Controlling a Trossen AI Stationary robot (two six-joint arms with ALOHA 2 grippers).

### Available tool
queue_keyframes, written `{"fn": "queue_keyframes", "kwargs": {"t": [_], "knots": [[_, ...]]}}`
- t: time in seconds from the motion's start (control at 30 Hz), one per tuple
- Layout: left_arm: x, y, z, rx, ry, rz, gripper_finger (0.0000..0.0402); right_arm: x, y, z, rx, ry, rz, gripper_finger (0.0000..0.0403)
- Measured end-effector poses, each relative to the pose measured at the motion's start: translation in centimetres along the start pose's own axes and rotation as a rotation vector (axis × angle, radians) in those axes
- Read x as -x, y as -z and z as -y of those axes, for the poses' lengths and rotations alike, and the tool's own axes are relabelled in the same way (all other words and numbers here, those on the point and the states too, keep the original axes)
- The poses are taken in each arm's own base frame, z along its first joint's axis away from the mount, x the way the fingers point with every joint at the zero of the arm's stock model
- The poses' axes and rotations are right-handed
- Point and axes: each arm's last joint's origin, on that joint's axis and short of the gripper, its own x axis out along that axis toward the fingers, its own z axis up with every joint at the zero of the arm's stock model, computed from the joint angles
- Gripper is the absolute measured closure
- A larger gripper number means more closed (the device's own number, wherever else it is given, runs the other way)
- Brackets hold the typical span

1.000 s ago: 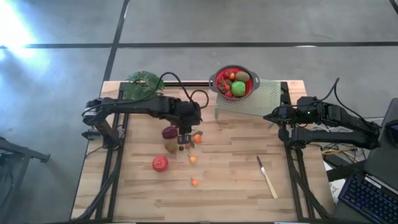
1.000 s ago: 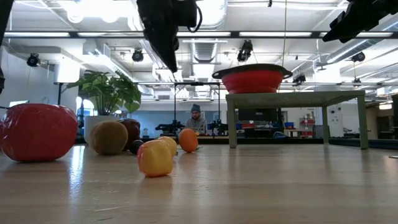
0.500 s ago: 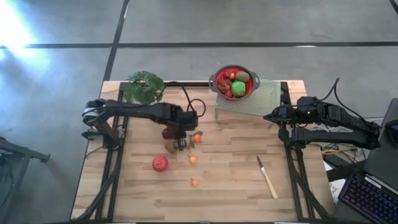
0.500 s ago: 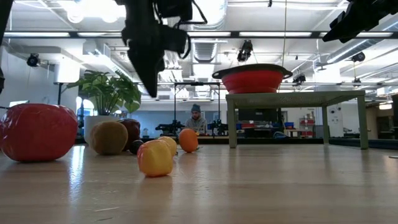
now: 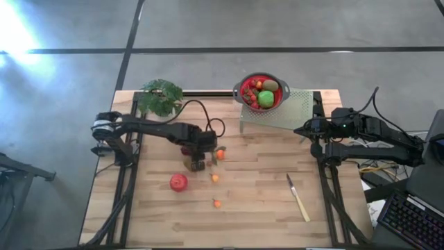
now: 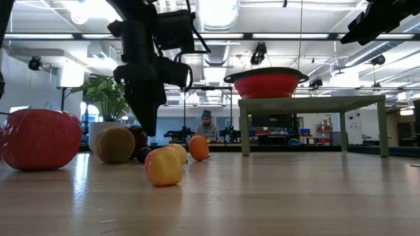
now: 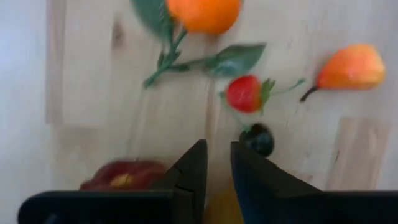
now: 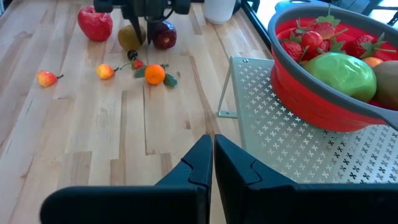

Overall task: Pick & Place Fruit
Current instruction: Put the black cherry into the strainer bowl on the shelf

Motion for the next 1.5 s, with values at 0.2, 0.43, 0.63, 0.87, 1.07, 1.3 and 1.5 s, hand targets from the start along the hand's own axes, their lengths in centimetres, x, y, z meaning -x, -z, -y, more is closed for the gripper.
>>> {"fn": "queue_keyframes", "kwargs": {"t": [0.2,0.43,0.63,0.87,1.07,1.3,1.5], "knots": [[-0.7,0.0,0.2,-0.017,0.037,0.05,0.0328,0.0,0.0,0.0,0.0,0.0,0.0,0.039],[-0.7,0.0,0.5,0.017,0.114,0.043,0.0327,0.0,0.0,0.0,0.0,0.0,0.0,0.039],[-1.0,0.4,1.1,0.012,0.152,0.026,0.0327,0.0,0.0,0.0,0.0,0.0,0.0,0.039],[-1.5,0.8,1.6,-0.003,0.158,0.029,0.0319,0.0,0.0,0.0,0.0,0.0,0.0,0.039],[-2.2,1.3,1.6,-0.018,0.16,0.034,0.0316,0.0,0.0,0.0,0.0,0.0,0.0,0.039],[-2.4,1.3,1.6,-0.061,0.153,0.063,0.0276,0.0,0.0,0.0,0.0,0.0,0.0,0.039],[-2.7,1.6,1.5,-0.063,0.133,0.045,0.0229,0.0,0.0,0.0,0.0,0.0,0.0,0.039]]}}
